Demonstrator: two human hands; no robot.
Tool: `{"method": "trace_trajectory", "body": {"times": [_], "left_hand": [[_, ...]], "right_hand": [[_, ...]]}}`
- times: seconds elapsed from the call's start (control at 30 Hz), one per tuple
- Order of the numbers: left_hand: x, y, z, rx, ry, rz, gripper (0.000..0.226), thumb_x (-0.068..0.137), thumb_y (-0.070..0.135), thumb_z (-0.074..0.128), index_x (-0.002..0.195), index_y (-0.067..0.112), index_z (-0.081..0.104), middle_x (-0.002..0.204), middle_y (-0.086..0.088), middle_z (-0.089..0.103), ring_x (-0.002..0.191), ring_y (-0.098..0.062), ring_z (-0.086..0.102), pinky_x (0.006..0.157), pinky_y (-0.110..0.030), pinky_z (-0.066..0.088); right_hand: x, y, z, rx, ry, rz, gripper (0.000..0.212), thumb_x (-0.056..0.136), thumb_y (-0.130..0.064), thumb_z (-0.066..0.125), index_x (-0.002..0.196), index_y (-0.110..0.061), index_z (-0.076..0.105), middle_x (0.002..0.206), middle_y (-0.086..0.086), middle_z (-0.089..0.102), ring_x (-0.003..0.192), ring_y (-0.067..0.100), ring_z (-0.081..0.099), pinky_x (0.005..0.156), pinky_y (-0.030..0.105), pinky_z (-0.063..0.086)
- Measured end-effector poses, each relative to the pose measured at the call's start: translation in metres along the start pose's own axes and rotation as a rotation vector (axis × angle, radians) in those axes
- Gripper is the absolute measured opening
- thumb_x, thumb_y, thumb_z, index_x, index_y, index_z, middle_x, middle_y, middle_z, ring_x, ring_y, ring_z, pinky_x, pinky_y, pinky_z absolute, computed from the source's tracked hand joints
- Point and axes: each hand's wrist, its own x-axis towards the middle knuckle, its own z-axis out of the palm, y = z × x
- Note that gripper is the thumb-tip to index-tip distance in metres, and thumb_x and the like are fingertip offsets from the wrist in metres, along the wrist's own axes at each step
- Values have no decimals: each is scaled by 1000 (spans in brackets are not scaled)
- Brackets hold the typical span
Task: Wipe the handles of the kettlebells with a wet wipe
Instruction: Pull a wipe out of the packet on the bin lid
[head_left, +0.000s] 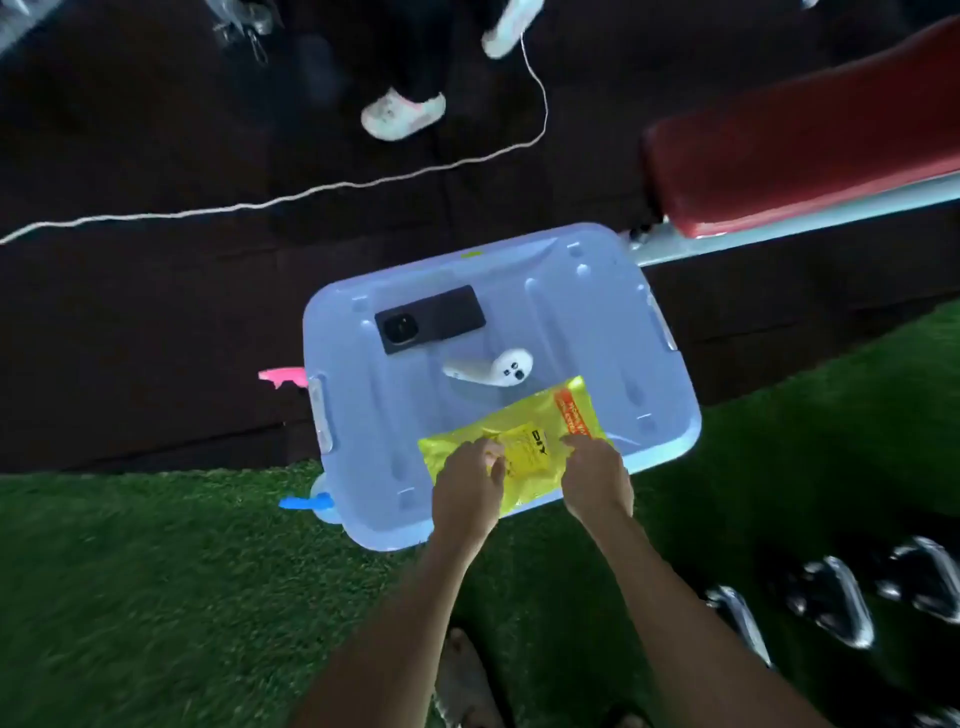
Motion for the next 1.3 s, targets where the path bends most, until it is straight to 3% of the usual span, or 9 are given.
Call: {"method": "trace_trajectory", "body": {"times": [0.13, 0.23, 0.4, 0.57, 0.7, 0.93, 1.03, 1.17, 1.3], "left_hand": [[21, 29, 26, -245, -8, -161, 29, 94, 46, 64, 101, 20, 74, 97, 7, 76, 90, -7, 68, 87, -30, 52], [32, 43, 44, -228, -15, -264, 38, 89, 55, 65, 93, 18, 75, 89, 7, 76, 91, -13, 69, 84, -32, 52], [41, 54, 53, -140, 40, -311, 22, 86, 25, 62, 66, 16, 66, 67, 2, 69, 68, -18, 65, 64, -32, 48], [38, 60, 60, -177, 95, -366, 38, 78, 56, 69, 91, 20, 76, 87, 9, 76, 86, -13, 69, 71, -24, 46], [40, 64, 69, -158, 105, -349, 26, 82, 39, 72, 94, 17, 74, 91, 5, 75, 88, -15, 70, 69, -21, 39], [39, 61, 78, -9, 75, -315, 15, 89, 24, 59, 85, 14, 70, 83, -2, 71, 81, -24, 68, 67, -34, 53], [35, 64, 65, -184, 93, -363, 19, 91, 23, 60, 80, 10, 69, 75, -2, 72, 75, -22, 67, 64, -34, 49], [9, 44, 29, -610, 237, -519, 24, 94, 39, 69, 82, 18, 66, 72, 4, 74, 66, -13, 73, 67, -33, 60], [-11, 13, 4, -809, 319, -725, 5, 95, 19, 66, 92, 15, 68, 85, -7, 76, 64, -15, 75, 84, -42, 61]], "right_hand": [[26, 17, 16, -11, -25, 29, 49, 97, -5, 47, 130, -35, 64, 122, 1, 61, 105, 28, 64, 78, 35, 51], [40, 31, 22, -64, -50, -45, 46, 99, -8, 49, 130, -38, 64, 103, -8, 52, 92, 20, 60, 66, 29, 42], [52, 42, 11, -123, -110, -143, 50, 96, -4, 49, 126, -40, 67, 99, -11, 48, 90, 18, 59, 69, 29, 41], [58, 47, 10, -125, -130, -193, 52, 95, -1, 48, 125, -38, 68, 94, -9, 46, 78, 13, 51, 62, 27, 37], [62, 52, 9, -119, -138, -235, 55, 94, 1, 48, 125, -39, 68, 95, -12, 45, 78, 10, 49, 60, 26, 36], [65, 63, 9, -85, -134, -278, 54, 92, 6, 50, 124, -34, 70, 92, -6, 51, 79, 15, 54, 63, 28, 41], [65, 65, 10, -86, -128, -302, 51, 94, 2, 52, 124, -34, 70, 91, -7, 51, 78, 16, 55, 62, 29, 43], [62, 62, 9, -91, -115, -309, 41, 97, -9, 54, 123, -36, 70, 91, -9, 49, 77, 15, 54, 62, 30, 44], [54, 52, 15, -36, -21, -264, 24, 95, -27, 59, 112, -35, 75, 95, -5, 60, 84, 23, 64, 73, 37, 54]]}}
